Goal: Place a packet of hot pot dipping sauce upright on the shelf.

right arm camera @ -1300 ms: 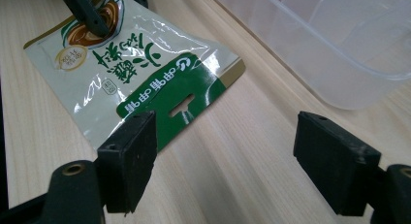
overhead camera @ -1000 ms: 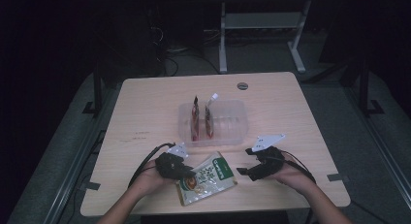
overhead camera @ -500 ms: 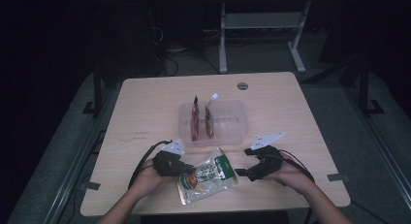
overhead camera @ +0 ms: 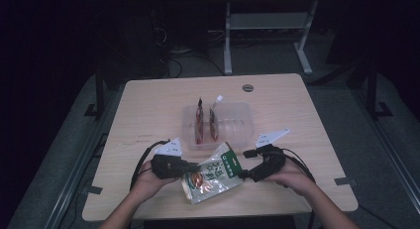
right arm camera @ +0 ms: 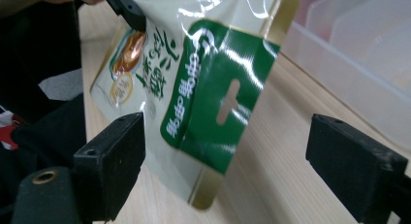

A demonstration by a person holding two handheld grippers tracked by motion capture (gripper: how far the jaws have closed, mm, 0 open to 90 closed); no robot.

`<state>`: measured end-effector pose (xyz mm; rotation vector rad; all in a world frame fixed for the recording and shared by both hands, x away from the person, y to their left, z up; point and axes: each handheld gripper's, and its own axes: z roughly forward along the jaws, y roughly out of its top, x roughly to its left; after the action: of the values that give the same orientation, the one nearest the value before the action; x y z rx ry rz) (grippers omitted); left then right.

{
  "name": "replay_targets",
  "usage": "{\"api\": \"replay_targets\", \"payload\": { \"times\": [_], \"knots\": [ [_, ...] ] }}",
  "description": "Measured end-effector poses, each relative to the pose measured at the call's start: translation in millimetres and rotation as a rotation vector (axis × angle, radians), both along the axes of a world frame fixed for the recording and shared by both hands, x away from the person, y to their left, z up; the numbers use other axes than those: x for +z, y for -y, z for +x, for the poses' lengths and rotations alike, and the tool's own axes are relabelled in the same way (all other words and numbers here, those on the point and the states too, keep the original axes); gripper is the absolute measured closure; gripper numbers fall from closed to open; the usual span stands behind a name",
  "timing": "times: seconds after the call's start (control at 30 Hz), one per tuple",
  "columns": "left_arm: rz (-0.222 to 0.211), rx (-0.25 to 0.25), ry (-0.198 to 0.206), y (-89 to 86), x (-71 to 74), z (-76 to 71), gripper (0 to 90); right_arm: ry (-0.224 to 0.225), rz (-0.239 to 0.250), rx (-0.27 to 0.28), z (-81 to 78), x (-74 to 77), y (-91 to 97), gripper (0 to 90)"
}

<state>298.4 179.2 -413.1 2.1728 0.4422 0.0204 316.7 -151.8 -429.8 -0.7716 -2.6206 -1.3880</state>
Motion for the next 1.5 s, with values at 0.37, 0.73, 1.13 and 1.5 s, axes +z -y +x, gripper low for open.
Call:
{"api": "replay_targets", "payload": {
  "times": [0.37,0.73,1.13,1.5],
  "knots": [
    [-0.043,0.025,0.044,-10.6,14.0,-4.3,89.6,-0.027,0.076,0.072,20.5,6.9,-32.3,13.8],
    [-0.075,0.018,0.050,-9.9,17.5,-7.2,89.7,-0.060,0.093,0.121,20.1,-1.9,-41.3,23.0],
    [-0.078,0.021,0.060,-9.7,14.9,-6.4,89.6,-0.046,0.143,0.143,17.4,4.4,-35.3,51.9],
    [-0.084,0.033,0.066,-10.6,14.6,-6.1,89.6,-0.066,0.177,0.163,17.3,6.5,-32.9,71.2]
  ]
}}
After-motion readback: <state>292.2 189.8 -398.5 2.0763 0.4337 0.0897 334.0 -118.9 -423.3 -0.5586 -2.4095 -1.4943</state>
